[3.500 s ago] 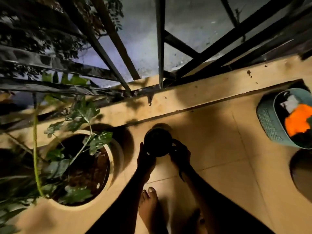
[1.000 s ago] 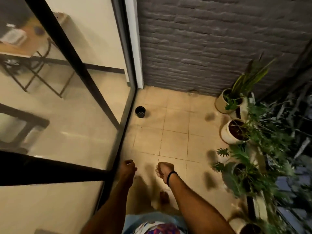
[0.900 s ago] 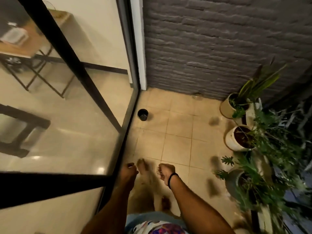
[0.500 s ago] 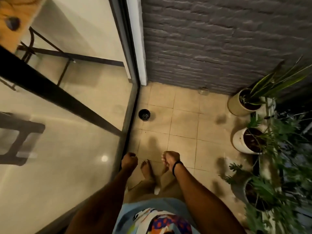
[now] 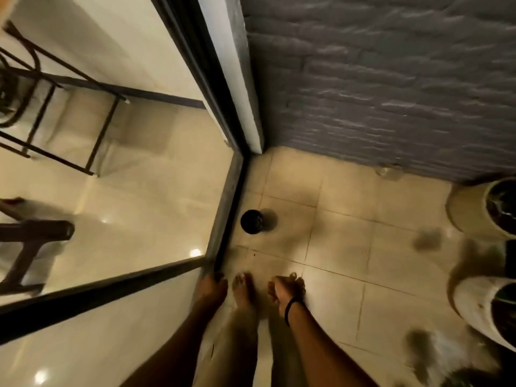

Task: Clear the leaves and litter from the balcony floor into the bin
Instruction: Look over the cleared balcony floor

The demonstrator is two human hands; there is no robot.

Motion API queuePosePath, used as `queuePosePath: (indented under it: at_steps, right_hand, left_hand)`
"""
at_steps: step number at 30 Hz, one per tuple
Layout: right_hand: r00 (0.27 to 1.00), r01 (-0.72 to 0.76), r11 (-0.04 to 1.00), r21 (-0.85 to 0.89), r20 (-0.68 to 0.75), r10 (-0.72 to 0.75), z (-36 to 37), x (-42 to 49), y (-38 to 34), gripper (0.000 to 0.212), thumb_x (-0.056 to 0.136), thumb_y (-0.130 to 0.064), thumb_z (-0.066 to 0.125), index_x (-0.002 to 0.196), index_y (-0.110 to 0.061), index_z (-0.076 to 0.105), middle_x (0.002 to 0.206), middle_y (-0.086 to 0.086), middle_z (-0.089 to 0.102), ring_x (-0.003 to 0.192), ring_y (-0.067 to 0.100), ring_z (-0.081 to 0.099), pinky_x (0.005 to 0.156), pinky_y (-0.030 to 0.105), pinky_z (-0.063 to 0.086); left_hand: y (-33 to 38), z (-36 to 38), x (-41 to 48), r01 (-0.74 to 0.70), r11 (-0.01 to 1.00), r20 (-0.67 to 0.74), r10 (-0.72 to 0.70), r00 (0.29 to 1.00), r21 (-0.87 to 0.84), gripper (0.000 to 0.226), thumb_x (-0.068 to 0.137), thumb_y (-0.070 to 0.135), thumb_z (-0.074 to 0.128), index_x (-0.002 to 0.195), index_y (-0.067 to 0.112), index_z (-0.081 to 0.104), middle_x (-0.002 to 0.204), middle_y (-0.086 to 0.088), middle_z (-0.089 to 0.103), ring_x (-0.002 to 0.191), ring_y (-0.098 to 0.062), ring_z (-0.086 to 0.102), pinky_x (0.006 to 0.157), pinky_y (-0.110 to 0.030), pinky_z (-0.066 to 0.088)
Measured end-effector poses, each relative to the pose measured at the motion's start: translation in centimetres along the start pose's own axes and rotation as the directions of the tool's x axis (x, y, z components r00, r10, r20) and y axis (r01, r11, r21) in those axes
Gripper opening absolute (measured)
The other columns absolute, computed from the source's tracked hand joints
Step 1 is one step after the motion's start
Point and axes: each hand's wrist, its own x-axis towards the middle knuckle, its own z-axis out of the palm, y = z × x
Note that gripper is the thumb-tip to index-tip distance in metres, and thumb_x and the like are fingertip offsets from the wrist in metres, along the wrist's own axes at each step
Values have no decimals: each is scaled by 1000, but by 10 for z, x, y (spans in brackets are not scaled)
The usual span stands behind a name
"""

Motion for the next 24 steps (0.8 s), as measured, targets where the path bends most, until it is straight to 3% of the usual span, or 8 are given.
queuePosePath:
  at_steps: [5,8,11,13,15,17,19,24]
  right_hand:
    - [998,42,997,-59,-42,-44,31,129,-56,20,88,-7,55,71,-8,64,63,9,64,54,20,56,45,23,41]
    - [993,91,985,-150,-54,-100,55,245,-72,17,78,-20,53,70,-10,64,80,15,72,76,32,69,65,42,60]
    - [973,178,916,-359,-72,-217,80,304,-98,21,82,-25,49,70,-15,62,96,19,71,91,38,67,78,48,56]
    - [957,239,849,-472,-36,-289,96,330,-112,22,95,-25,53,99,-11,69,115,17,67,108,36,62,84,40,48]
    - [948,259,794,-550,-11,-317,109,364,-113,47,96,-29,58,138,-8,51,138,16,55,127,34,50,100,38,42]
    - [945,283,739,-612,44,-325,117,386,-108,56,96,-28,58,147,-12,41,143,16,50,133,35,46,106,41,40]
    - [944,291,731,-617,59,-326,121,398,-98,45,97,-22,56,141,-13,50,136,13,58,128,34,51,103,40,43]
    - [939,246,831,-499,-90,-332,106,358,-88,36,100,-24,49,134,-14,59,132,12,62,122,31,56,101,38,46]
  left_hand:
    - [40,48,133,54,998,-26,-55,998,-40,26,90,19,62,114,12,64,104,-15,70,98,-33,68,89,-48,57]
    - [61,81,213,87,993,-33,-89,995,-76,31,92,17,61,123,14,61,115,-15,67,91,-24,65,68,-32,54]
    - [71,115,291,116,992,-60,-118,991,-41,52,93,17,61,143,10,48,138,-15,54,117,-30,57,80,-33,47]
    - [72,132,333,147,988,-53,-149,987,-42,69,93,20,62,155,14,31,154,-16,38,136,-35,44,100,-41,43]
    - [69,144,369,186,982,-10,-187,982,-39,80,94,19,60,160,22,16,160,-15,27,140,-38,37,107,-45,41]
    - [65,149,390,196,976,75,-189,979,-98,81,94,14,58,160,29,13,154,-14,34,130,-39,47,97,-45,49]
    - [60,152,404,197,970,160,-174,972,-141,71,96,8,53,156,30,24,137,-9,47,109,-30,56,82,-40,53]
    - [54,140,383,205,967,182,-176,967,-154,55,93,4,56,140,32,49,114,-16,65,84,-24,63,60,-32,52]
